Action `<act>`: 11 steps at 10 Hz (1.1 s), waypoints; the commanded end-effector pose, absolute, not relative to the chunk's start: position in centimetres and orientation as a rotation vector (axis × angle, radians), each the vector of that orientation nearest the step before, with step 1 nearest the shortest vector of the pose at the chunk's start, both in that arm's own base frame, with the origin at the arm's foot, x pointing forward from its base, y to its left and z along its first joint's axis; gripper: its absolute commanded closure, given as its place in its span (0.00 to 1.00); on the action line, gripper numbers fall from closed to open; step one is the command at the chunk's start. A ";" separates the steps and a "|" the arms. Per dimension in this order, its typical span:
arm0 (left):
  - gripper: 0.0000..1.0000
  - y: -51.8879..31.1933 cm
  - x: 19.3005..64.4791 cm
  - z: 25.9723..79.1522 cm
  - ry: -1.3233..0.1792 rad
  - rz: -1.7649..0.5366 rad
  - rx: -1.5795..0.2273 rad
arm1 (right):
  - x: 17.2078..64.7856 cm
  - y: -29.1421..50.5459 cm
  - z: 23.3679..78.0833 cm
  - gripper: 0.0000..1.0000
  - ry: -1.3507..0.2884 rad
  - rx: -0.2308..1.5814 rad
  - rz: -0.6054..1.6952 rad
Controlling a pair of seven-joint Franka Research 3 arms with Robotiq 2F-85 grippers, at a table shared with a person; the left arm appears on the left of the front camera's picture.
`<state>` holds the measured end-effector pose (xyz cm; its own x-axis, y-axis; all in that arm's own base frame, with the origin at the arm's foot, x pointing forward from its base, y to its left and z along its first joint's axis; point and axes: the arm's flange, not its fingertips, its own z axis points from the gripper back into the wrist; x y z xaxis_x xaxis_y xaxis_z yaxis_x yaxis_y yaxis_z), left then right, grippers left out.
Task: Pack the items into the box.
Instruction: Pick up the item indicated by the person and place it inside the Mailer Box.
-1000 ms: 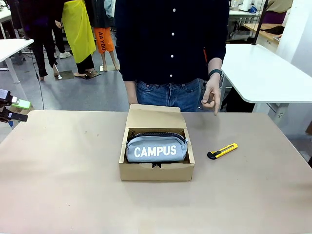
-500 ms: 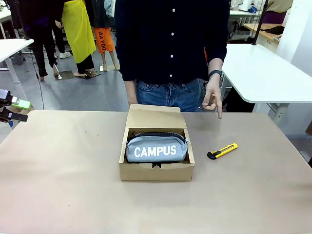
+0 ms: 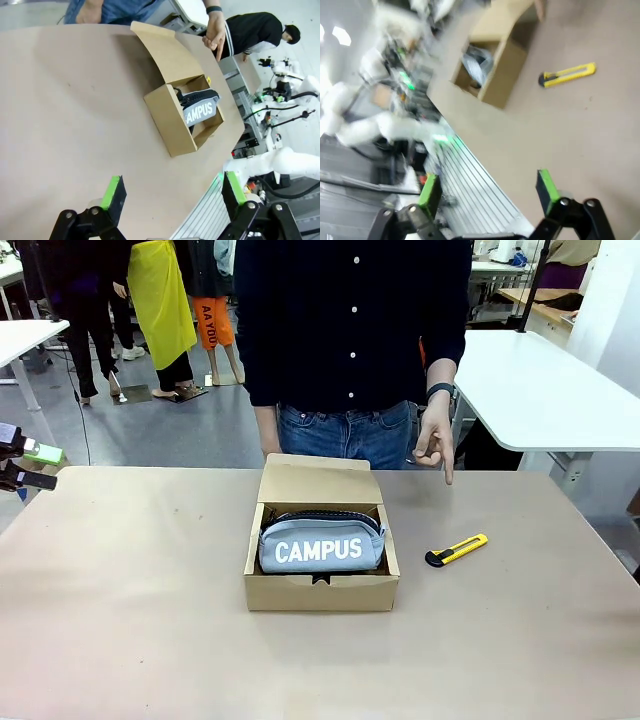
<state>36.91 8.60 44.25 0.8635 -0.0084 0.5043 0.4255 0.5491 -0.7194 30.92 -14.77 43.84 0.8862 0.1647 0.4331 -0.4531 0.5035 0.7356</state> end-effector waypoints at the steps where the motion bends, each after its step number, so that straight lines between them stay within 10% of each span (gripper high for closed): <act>1: 0.00 8.9 36.6 44.3 -0.476 -0.276 -0.963 | 35.3 -9.1 46.5 0.00 -0.301 0.627 0.718; 6: 0.00 8.9 36.6 44.3 -0.476 -0.276 -0.963 | 39.1 5.5 47.5 0.00 -0.606 0.136 1.460; 11: 0.00 8.9 36.6 44.3 -0.476 -0.276 -0.963 | 39.2 8.7 47.9 0.00 -0.092 0.298 1.912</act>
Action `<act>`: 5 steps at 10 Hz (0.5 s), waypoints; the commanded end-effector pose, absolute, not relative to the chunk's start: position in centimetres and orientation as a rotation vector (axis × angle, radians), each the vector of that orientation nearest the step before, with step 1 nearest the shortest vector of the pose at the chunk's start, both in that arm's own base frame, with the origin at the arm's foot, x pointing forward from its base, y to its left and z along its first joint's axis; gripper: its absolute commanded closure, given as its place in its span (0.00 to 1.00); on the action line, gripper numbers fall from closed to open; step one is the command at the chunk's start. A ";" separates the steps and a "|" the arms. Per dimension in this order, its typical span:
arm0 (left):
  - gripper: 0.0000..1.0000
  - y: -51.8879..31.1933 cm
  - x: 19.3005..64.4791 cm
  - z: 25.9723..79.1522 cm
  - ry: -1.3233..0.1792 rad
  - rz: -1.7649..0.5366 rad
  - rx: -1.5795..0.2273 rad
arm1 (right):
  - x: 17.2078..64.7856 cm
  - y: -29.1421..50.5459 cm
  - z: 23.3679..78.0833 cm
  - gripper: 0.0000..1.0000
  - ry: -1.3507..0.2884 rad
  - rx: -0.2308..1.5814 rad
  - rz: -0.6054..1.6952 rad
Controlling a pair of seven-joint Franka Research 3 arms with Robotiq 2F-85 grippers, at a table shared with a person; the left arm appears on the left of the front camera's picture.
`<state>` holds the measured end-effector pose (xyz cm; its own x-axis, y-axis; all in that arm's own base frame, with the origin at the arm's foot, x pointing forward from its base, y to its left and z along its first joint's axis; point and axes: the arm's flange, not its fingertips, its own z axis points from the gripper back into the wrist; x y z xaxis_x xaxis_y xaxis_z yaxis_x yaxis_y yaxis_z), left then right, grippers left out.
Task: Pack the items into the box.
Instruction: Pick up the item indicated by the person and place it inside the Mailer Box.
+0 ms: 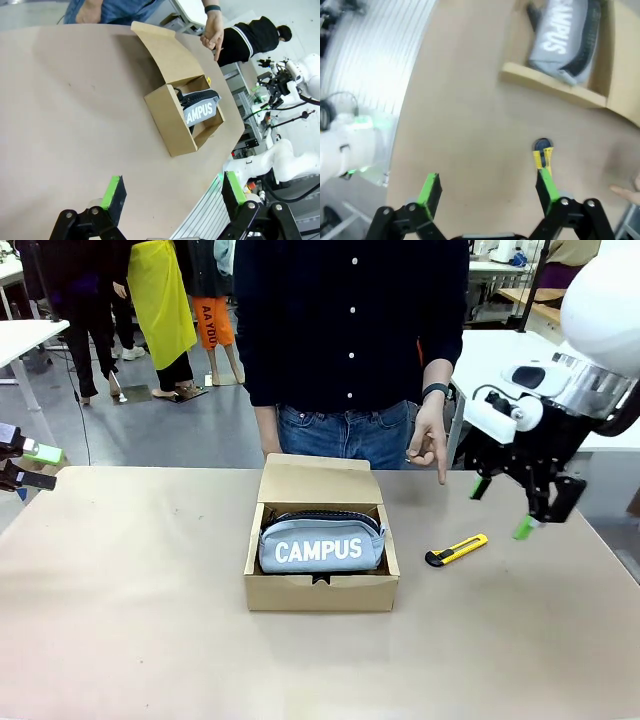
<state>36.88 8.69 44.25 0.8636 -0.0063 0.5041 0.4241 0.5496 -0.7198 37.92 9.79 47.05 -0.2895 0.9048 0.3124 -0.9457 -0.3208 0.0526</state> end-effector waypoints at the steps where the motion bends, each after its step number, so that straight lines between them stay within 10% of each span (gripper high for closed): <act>1: 0.00 8.9 36.6 44.3 -0.476 -0.276 -0.963 | 38.1 10.2 47.4 0.00 -0.251 0.290 1.803; 5: 0.00 8.9 36.6 44.3 -0.476 -0.276 -0.963 | 38.3 9.9 47.5 0.00 -0.210 0.314 1.845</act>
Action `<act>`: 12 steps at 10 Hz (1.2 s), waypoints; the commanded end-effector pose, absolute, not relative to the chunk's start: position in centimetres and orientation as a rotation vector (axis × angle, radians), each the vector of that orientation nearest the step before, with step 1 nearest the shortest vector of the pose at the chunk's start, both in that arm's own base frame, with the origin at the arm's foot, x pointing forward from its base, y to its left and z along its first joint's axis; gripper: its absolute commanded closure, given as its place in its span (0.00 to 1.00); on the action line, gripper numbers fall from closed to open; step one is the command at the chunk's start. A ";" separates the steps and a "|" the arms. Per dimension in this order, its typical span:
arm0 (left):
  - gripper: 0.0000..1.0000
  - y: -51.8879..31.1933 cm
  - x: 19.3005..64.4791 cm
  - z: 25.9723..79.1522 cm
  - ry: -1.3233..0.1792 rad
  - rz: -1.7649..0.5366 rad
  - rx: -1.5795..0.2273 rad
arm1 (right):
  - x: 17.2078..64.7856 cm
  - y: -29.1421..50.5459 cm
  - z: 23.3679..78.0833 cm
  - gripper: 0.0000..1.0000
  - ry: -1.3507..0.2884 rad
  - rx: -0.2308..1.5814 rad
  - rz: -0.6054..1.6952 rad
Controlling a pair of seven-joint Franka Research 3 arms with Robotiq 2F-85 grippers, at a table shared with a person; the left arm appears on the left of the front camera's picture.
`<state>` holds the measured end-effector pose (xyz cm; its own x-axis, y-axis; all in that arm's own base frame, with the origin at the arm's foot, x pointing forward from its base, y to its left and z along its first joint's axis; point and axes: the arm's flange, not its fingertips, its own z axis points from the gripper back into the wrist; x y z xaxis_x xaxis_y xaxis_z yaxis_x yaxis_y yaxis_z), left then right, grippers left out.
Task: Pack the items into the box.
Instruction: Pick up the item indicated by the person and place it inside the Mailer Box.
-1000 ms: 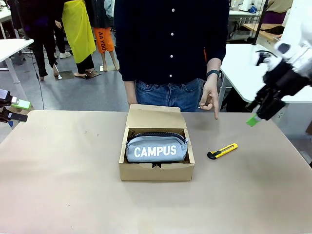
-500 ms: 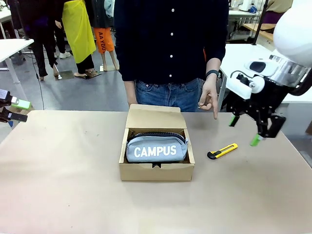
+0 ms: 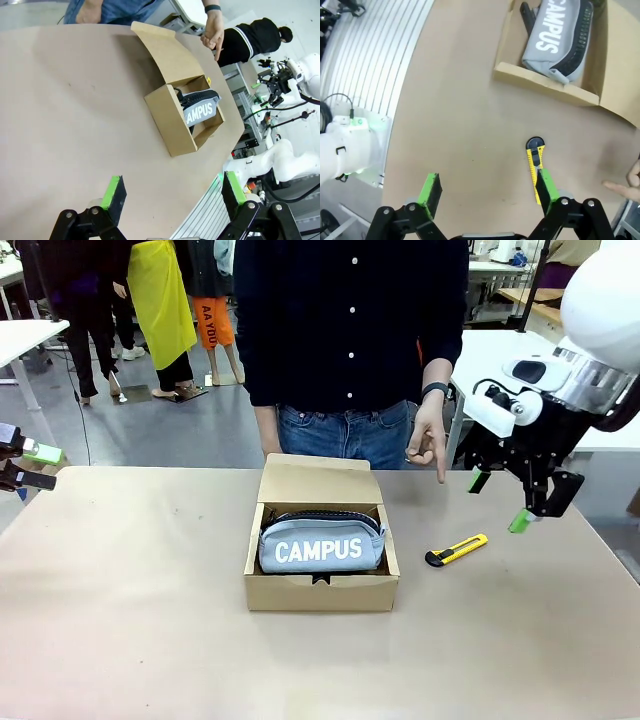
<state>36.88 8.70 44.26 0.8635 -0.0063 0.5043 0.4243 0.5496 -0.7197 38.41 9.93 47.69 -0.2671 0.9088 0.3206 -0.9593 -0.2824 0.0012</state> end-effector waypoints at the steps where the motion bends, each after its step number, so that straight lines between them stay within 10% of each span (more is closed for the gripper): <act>1: 0.00 8.9 36.6 44.3 -0.476 -0.276 -0.963 | 38.9 10.5 47.0 0.00 -0.157 0.237 1.857; 12: 0.00 8.9 36.6 44.3 -0.476 -0.276 -0.963 | 47.7 13.5 44.4 0.00 0.004 -0.092 1.926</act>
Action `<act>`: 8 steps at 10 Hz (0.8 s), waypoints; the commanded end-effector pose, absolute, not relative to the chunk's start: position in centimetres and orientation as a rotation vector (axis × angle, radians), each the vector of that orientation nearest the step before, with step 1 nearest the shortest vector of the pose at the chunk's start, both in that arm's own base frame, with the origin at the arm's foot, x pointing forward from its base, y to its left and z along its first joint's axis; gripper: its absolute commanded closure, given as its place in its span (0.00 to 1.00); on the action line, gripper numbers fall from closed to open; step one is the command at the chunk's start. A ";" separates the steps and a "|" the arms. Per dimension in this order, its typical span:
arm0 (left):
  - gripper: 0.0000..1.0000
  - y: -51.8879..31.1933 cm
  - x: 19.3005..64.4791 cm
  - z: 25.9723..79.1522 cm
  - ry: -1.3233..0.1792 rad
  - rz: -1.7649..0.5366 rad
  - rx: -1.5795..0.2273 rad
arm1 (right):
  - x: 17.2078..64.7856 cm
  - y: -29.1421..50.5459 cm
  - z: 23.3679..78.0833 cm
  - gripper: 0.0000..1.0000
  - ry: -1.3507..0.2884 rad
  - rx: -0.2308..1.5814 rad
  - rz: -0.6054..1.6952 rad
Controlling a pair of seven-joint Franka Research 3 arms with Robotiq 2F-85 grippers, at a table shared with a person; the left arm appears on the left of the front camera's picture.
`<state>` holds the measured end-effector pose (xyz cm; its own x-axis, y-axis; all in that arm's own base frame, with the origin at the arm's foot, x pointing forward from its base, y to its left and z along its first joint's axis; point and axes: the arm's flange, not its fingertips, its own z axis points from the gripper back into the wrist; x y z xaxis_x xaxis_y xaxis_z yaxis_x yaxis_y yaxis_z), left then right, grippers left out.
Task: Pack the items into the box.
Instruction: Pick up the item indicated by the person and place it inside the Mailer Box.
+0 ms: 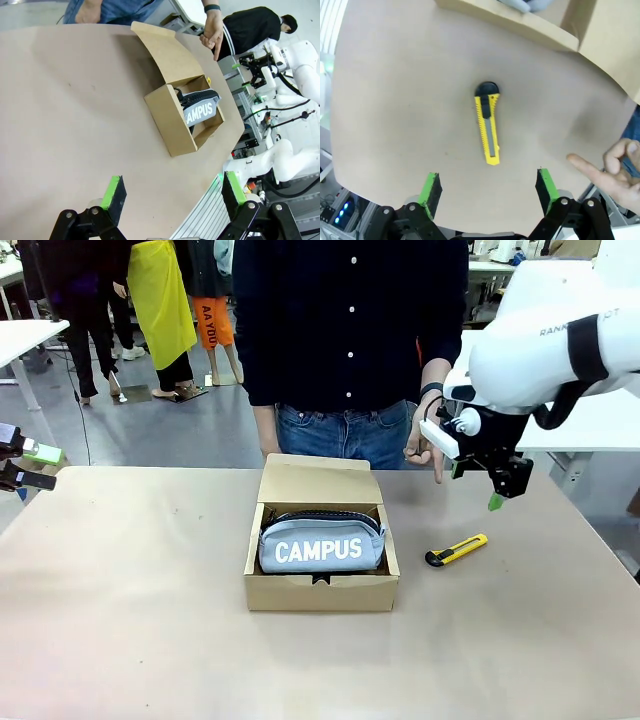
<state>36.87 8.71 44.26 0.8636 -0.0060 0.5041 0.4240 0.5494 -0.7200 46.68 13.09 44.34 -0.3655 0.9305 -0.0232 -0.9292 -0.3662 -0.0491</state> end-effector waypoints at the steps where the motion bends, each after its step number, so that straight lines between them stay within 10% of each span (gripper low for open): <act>1: 0.00 8.9 36.6 44.3 -0.476 -0.276 -0.963 | 48.2 13.7 44.3 0.00 0.008 -0.083 1.933; 8: 0.00 8.9 36.6 44.3 -0.476 -0.276 -0.963 | 48.1 13.5 42.1 0.00 -0.018 -0.043 1.940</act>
